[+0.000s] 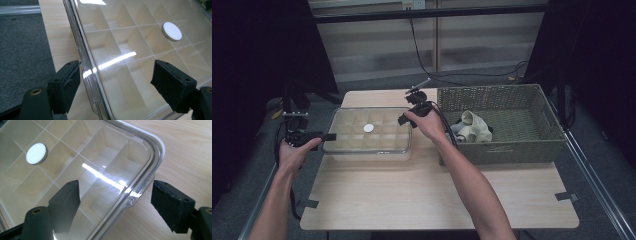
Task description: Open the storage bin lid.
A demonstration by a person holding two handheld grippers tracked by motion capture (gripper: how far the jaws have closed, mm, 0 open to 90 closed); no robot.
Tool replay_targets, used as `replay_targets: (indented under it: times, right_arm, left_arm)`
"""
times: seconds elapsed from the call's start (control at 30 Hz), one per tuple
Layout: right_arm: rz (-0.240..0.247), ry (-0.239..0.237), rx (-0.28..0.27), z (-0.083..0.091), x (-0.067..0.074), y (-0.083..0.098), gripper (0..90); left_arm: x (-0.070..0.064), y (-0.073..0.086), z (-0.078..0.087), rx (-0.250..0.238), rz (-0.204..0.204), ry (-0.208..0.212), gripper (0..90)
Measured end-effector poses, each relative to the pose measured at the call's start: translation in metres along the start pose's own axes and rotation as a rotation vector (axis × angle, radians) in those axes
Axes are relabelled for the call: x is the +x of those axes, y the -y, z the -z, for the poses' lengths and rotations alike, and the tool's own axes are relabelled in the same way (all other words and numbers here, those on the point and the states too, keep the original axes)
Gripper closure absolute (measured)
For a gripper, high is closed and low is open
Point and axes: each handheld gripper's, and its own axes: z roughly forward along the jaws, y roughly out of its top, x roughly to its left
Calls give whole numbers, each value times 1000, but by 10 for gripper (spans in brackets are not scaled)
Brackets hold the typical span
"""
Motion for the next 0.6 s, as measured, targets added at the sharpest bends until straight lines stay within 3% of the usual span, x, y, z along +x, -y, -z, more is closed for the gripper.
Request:
replay_targets:
  times: [0.4, 0.47, 0.6]
  right_arm:
    - [-41, 15, 35, -13, 2, -2, 192]
    - [-69, 13, 31, -14, 2, -2, 192]
    - [-74, 16, 22, -17, 3, -2, 173]
  left_arm:
    - [6, -4, -8, 23, 28, 16, 285]
    - [7, -4, -8, 25, 33, 23, 289]
    - [7, -2, -12, 31, 37, 26, 292]
